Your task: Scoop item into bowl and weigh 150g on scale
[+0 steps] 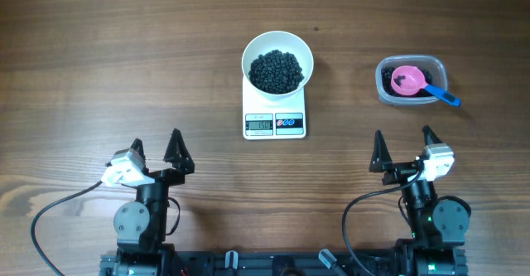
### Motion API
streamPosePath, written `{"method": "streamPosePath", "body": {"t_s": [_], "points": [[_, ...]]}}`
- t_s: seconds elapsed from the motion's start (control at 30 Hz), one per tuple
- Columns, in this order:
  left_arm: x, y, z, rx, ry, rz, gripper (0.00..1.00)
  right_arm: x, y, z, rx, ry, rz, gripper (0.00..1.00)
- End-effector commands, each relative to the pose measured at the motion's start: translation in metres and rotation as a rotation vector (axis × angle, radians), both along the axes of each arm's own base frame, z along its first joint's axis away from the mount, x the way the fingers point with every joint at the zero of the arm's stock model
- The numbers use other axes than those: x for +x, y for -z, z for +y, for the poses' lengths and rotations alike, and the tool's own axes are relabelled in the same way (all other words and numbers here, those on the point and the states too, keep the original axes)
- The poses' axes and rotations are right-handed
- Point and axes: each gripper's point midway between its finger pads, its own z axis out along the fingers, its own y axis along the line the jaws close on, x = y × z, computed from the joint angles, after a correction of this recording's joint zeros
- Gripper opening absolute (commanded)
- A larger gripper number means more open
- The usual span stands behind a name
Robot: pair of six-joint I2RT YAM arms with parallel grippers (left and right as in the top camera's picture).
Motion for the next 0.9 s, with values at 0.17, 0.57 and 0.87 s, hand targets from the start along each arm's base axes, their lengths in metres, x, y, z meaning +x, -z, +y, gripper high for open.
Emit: {"method": "streamPosePath", "body": {"t_s": [0.17, 0.57, 0.87], "points": [[-0.0011, -0.0008, 0.0172, 0.024, -0.071, -0.005, 1.0, -0.0001, -0.0025, -0.004, 0.011, 0.021, -0.01, 1.0], [-0.0011, -0.0008, 0.0172, 0.024, -0.071, -0.005, 1.0, -0.0001, -0.0024, -0.004, 0.01, 0.021, -0.01, 1.0], [-0.0011, -0.0008, 0.0172, 0.024, -0.071, -0.005, 1.0, -0.0001, -0.0025, -0.004, 0.011, 0.021, -0.01, 1.0]]}}
